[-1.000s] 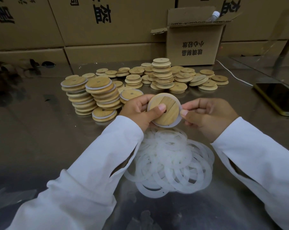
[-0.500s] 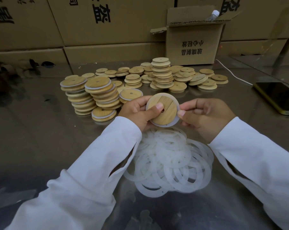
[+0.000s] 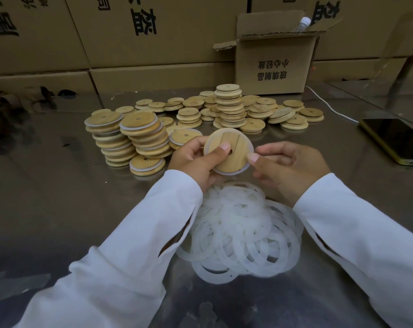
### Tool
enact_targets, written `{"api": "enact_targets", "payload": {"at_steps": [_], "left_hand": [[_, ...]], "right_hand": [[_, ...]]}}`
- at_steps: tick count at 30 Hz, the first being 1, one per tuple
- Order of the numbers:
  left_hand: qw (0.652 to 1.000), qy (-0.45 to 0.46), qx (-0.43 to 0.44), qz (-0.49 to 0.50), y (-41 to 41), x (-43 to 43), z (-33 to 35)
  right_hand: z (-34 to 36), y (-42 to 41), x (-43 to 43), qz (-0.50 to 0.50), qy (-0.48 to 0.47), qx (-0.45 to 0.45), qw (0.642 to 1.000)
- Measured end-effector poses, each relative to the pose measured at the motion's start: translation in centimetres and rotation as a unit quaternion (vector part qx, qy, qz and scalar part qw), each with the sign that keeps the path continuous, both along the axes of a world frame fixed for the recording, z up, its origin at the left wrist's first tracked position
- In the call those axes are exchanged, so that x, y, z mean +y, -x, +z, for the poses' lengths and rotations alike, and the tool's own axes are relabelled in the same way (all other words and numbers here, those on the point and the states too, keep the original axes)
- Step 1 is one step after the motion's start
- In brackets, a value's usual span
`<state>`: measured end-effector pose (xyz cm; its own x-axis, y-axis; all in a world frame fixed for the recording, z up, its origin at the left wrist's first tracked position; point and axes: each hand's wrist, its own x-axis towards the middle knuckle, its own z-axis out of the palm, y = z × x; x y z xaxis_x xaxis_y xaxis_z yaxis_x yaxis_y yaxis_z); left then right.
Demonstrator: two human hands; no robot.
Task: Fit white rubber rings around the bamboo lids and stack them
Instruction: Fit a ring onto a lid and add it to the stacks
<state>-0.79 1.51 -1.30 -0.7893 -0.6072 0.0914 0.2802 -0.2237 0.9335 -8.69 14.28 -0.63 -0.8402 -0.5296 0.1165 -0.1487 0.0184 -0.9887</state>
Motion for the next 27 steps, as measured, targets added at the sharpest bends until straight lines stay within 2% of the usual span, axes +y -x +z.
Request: {"api": "enact_targets", "payload": {"at_steps": [6,12,14,16,19,23,27], "left_hand": [[0.998,-0.054,0.036,-0.001,0.1,0.2,0.3],[0.999,-0.036,0.005,-0.033,-0.1,-0.1,0.2],[0.998,0.013,-0.030,-0.045,-0.4,-0.5,0.2],[0.990,0.120,-0.060,-0.044,-0.7,-0.7,0.1],[0.972,0.223,-0.060,-0.039,-1.0,-0.7,0.0],[0.971,0.237,-0.011,-0.034,-1.1,-1.0,0.0],[0.979,0.199,0.010,-0.050,-1.0,-1.0,0.0]], "right_hand": [[-0.2,-0.5,-0.3,-0.022,0.011,0.051,0.998],[0.0,-0.3,0.0,-0.016,-0.004,0.083,0.996],[0.2,-0.2,0.2,-0.015,-0.022,0.115,0.993],[0.5,-0.2,0.5,-0.012,-0.056,0.170,0.984],[0.9,-0.3,0.8,-0.008,-0.099,0.246,0.964],[1.4,-0.4,1.0,-0.005,-0.101,0.285,0.953],[1.5,-0.1,1.2,-0.011,-0.072,0.263,0.962]]}}
